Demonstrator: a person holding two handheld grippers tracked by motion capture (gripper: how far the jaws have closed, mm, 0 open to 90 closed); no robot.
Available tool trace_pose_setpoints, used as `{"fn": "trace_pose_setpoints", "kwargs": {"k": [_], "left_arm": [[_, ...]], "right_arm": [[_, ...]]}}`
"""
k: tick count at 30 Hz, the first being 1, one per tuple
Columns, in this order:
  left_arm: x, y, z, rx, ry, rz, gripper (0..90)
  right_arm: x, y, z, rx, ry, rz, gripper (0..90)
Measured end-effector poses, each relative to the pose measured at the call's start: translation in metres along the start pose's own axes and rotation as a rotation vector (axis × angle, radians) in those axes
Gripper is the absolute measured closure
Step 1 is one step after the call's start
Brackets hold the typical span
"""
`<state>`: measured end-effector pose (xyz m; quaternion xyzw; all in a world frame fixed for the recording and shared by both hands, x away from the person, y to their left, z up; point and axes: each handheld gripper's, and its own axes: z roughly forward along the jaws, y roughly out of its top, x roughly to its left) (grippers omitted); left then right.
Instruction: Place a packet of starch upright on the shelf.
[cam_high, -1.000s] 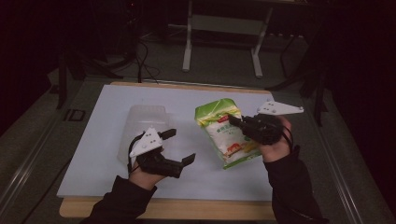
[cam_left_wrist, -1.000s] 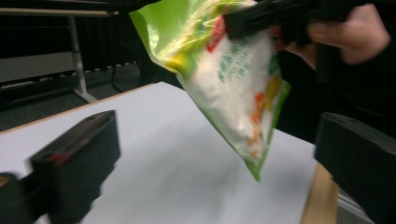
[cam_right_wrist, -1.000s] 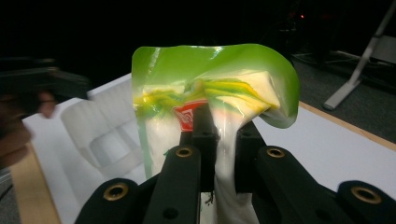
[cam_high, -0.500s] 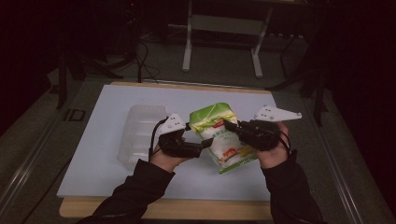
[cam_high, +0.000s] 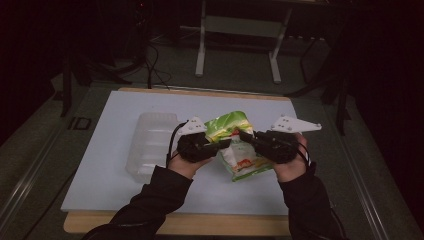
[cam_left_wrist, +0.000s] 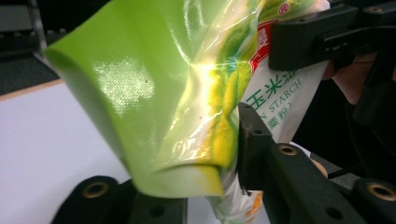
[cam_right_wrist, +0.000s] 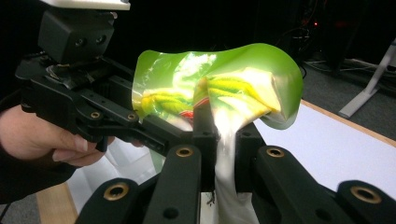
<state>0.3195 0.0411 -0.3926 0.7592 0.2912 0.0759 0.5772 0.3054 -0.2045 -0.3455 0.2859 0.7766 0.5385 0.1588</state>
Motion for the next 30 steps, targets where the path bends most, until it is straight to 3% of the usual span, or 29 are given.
{"fn": "trace_pose_setpoints", "kwargs": {"k": [2,3,6,8,13,18,20,21,22,23,26,27,30], "left_arm": [[-0.001,0.001,0.0,0.003,0.0,0.008,79.2],[-0.004,0.004,-0.001,0.002,0.01,0.039,79.2],[-0.006,0.007,-0.002,0.002,0.014,0.062,79.6],[-0.007,0.009,-0.003,0.003,0.016,0.067,79.7],[-0.016,0.019,-0.007,0.014,0.057,0.132,79.8],[-0.015,0.025,-0.009,0.027,0.046,0.158,80.6],[-0.015,0.027,-0.01,0.027,0.046,0.175,82.4],[-0.016,0.031,-0.014,0.033,0.06,0.21,82.4],[-0.016,0.033,-0.016,0.034,0.068,0.223,82.4],[-0.015,0.035,-0.017,0.041,0.073,0.225,82.4],[-0.013,0.038,-0.02,0.049,0.079,0.242,82.4],[-0.011,0.041,-0.024,0.066,0.082,0.273,82.4],[-0.007,0.044,-0.031,0.078,0.08,0.294,82.4]], "right_arm": [[-0.001,-0.001,-0.001,-0.006,0.001,0.007,83.9],[-0.002,-0.001,-0.002,-0.012,0.005,0.011,84.0],[-0.002,-0.003,-0.006,-0.039,0.01,0.012,83.9],[-0.002,-0.003,-0.007,-0.044,0.008,0.005,83.9],[-0.001,-0.006,-0.012,-0.101,-0.023,-0.036,83.8],[-0.002,-0.006,-0.013,-0.108,-0.034,-0.025,82.1],[-0.002,-0.007,-0.014,-0.117,-0.032,-0.039,78.8],[-0.001,-0.007,-0.015,-0.126,-0.048,-0.057,74.7],[-0.002,-0.006,-0.02,-0.146,-0.039,-0.032,67.3],[-0.003,-0.006,-0.022,-0.158,-0.033,-0.021,66.0],[-0.003,-0.006,-0.027,-0.17,-0.047,-0.025,60.3],[-0.004,-0.005,-0.03,-0.176,-0.05,-0.02,56.8],[-0.005,-0.007,-0.041,-0.19,-0.09,-0.022,46.5]]}}
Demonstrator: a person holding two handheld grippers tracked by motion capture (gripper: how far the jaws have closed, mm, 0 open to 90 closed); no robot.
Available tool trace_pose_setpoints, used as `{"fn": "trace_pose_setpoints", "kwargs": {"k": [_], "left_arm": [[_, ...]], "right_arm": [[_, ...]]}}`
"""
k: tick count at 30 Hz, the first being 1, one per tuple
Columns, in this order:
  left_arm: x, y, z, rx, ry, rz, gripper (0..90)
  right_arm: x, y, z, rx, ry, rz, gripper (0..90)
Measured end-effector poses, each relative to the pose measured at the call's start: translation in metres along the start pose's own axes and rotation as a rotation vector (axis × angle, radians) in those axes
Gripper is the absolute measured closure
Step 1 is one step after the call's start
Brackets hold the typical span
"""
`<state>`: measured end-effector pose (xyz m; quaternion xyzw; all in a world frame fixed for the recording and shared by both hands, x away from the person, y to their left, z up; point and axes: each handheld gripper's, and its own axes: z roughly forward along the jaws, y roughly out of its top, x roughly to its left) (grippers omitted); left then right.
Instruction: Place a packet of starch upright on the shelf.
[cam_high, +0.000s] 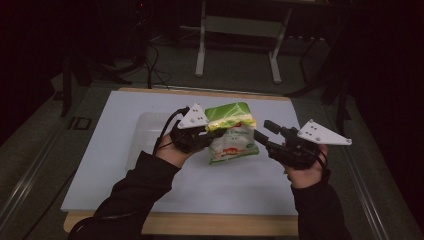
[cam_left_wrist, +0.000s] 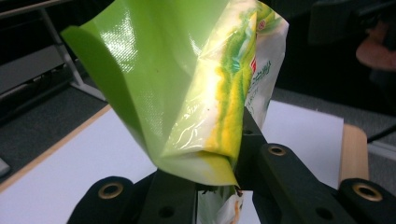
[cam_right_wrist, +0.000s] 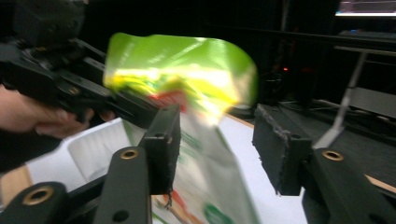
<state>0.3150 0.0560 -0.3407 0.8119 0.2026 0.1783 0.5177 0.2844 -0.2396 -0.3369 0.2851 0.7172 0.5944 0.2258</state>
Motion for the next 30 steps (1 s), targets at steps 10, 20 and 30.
{"fn": "trace_pose_setpoints", "kwargs": {"k": [10,20,30], "left_arm": [[0.026,-0.003,-0.029,-0.011,0.009,0.0,82.5],[0.068,-0.025,-0.061,-0.082,0.021,0.034,82.5],[0.108,-0.06,-0.092,-0.069,-0.002,0.043,82.4]], "right_arm": [[-0.022,-0.02,-0.023,0.007,-0.053,0.068,13.8],[-0.033,-0.043,-0.047,0.018,-0.081,0.14,14.4],[-0.038,-0.056,-0.051,0.047,-0.097,0.176,14.9]]}}
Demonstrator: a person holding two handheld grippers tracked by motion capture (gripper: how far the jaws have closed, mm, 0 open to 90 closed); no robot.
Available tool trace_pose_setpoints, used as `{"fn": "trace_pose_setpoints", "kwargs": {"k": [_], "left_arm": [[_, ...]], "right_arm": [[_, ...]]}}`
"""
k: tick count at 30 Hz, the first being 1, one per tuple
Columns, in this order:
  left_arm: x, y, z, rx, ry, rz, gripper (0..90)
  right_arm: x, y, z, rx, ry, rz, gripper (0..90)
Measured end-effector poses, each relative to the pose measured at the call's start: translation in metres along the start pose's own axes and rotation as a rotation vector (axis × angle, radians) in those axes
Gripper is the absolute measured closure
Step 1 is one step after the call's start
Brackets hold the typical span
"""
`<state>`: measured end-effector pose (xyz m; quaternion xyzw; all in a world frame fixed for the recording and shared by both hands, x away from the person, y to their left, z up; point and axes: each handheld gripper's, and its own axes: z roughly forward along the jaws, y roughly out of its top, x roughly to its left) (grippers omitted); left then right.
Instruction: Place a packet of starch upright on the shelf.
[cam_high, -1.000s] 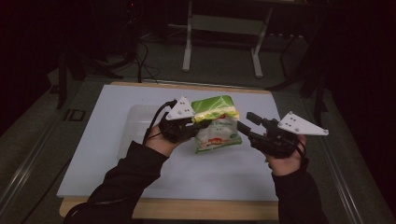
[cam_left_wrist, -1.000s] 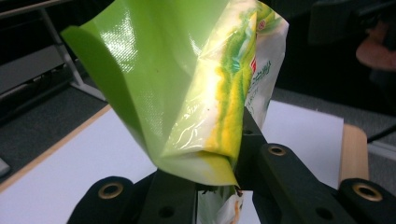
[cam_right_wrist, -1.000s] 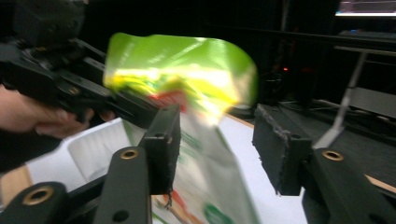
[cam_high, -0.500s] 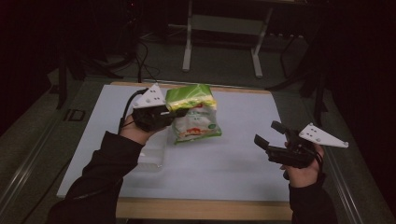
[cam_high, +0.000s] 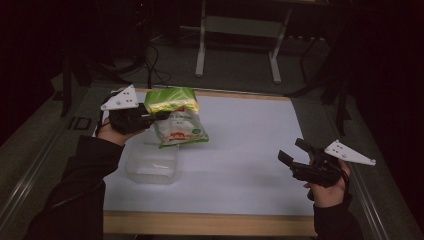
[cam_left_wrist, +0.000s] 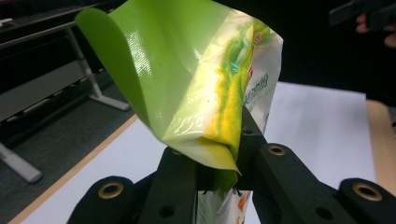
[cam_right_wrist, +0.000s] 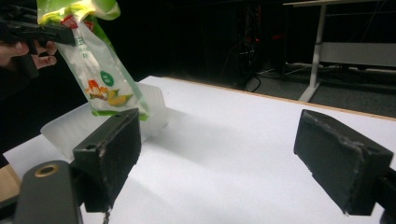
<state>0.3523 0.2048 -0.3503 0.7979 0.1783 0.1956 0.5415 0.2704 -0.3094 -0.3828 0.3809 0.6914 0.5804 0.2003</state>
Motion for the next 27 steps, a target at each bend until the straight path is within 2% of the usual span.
{"fn": "trace_pose_setpoints", "kwargs": {"k": [2,4,7,8,12,14,17,27], "left_arm": [[0.002,-0.002,-0.002,0.004,-0.001,0.001,82.4],[0.01,-0.012,-0.013,0.016,0.003,0.008,82.4],[0.017,-0.02,-0.022,0.029,0.002,0.002,82.4],[0.018,-0.023,-0.024,0.029,0.003,-0.006,82.4],[0.021,-0.034,-0.031,0.044,0.014,-0.003,82.4],[0.023,-0.039,-0.033,0.042,0.007,-0.017,82.4],[0.023,-0.044,-0.034,0.047,0.003,-0.011,82.4],[0.024,-0.06,-0.041,0.068,-0.04,-0.013,82.4]], "right_arm": [[0.0,0.0,0.001,0.001,0.001,-0.003,14.9],[0.0,-0.001,0.002,-0.002,0.017,-0.011,16.9],[-0.002,-0.003,0.004,0.016,0.034,-0.002,18.3],[-0.002,-0.004,0.004,0.017,0.026,-0.005,18.8],[-0.002,-0.006,0.005,0.04,0.021,-0.016,18.5],[-0.002,-0.008,0.005,0.046,0.018,-0.016,18.5],[-0.003,-0.009,0.004,0.051,0.01,-0.017,18.5],[-0.01,-0.015,0.0,0.054,-0.001,0.021,18.5]]}}
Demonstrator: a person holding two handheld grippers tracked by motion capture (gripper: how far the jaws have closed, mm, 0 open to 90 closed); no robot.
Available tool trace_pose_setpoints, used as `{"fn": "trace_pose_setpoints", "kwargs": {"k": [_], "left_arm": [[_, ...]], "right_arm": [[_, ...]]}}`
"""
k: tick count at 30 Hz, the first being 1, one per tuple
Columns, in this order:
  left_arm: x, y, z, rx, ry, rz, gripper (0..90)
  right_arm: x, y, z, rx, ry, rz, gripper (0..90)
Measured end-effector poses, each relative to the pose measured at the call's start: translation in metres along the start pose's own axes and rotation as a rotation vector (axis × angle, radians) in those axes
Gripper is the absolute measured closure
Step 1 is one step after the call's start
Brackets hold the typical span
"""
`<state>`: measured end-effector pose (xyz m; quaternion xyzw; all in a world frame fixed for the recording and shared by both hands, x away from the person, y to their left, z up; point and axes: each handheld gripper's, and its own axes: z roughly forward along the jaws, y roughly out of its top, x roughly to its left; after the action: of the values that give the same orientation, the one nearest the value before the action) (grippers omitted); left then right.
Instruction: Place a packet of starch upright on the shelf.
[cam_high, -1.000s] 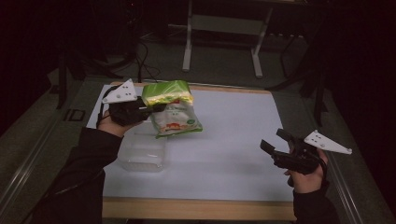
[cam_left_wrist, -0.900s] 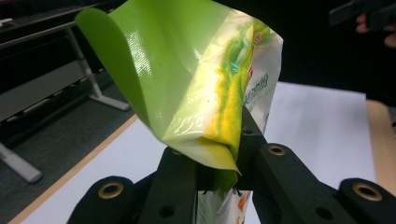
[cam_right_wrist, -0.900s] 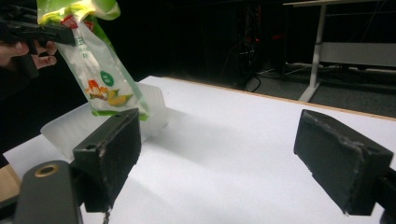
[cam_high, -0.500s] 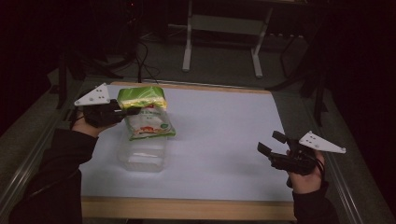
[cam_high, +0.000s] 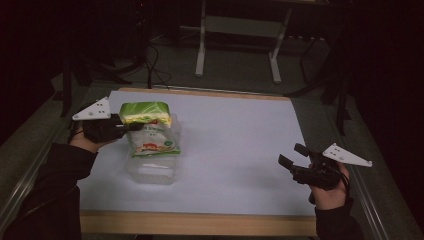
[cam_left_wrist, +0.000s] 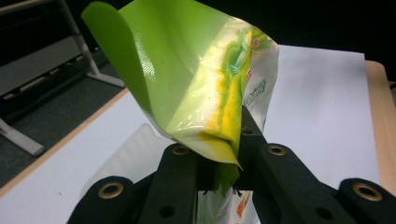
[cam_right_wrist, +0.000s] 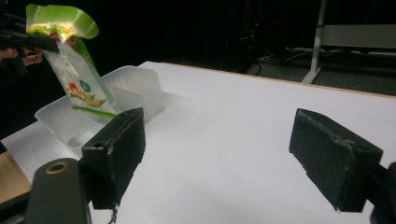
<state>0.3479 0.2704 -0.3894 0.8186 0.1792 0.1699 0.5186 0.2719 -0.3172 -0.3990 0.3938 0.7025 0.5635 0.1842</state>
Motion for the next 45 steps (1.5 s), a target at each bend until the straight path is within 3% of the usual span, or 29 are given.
{"fn": "trace_pose_setpoints", "kwargs": {"k": [6,10,21,26,27,29,31,34,36,45], "left_arm": [[0.004,-0.007,0.003,0.008,-0.016,-0.012,82.4],[0.007,-0.014,0.001,0.016,-0.005,-0.027,82.5],[0.007,-0.01,0.0,0.096,-0.02,0.001,82.7],[0.005,-0.012,0.011,0.165,-0.021,0.03,82.8],[0.003,-0.013,0.018,0.186,-0.029,0.06,82.8],[-0.001,-0.017,0.03,0.204,-0.045,0.08,82.7],[-0.002,-0.023,0.035,0.195,-0.053,0.099,82.7],[0.001,-0.037,0.034,0.161,-0.054,0.063,82.6],[0.003,-0.043,0.032,0.155,-0.032,0.053,82.6],[0.002,-0.047,0.03,0.13,0.009,0.044,80.8]], "right_arm": [[0.0,-0.002,0.002,0.007,0.006,0.004,18.5],[0.0,-0.003,0.002,0.009,0.009,0.007,18.5],[0.0,-0.005,0.005,0.011,0.027,0.019,18.5],[-0.001,-0.005,0.007,0.009,0.031,0.024,18.5],[0.0,-0.005,0.008,0.009,0.034,0.025,18.5],[0.001,-0.006,0.008,0.012,0.036,0.025,18.5],[0.001,-0.007,0.008,0.014,0.036,0.026,18.5],[0.0,-0.008,0.006,0.016,0.036,0.025,18.5],[-0.001,-0.009,0.006,0.018,0.036,0.029,18.5],[0.002,-0.01,0.008,0.029,0.051,0.03,18.5]]}}
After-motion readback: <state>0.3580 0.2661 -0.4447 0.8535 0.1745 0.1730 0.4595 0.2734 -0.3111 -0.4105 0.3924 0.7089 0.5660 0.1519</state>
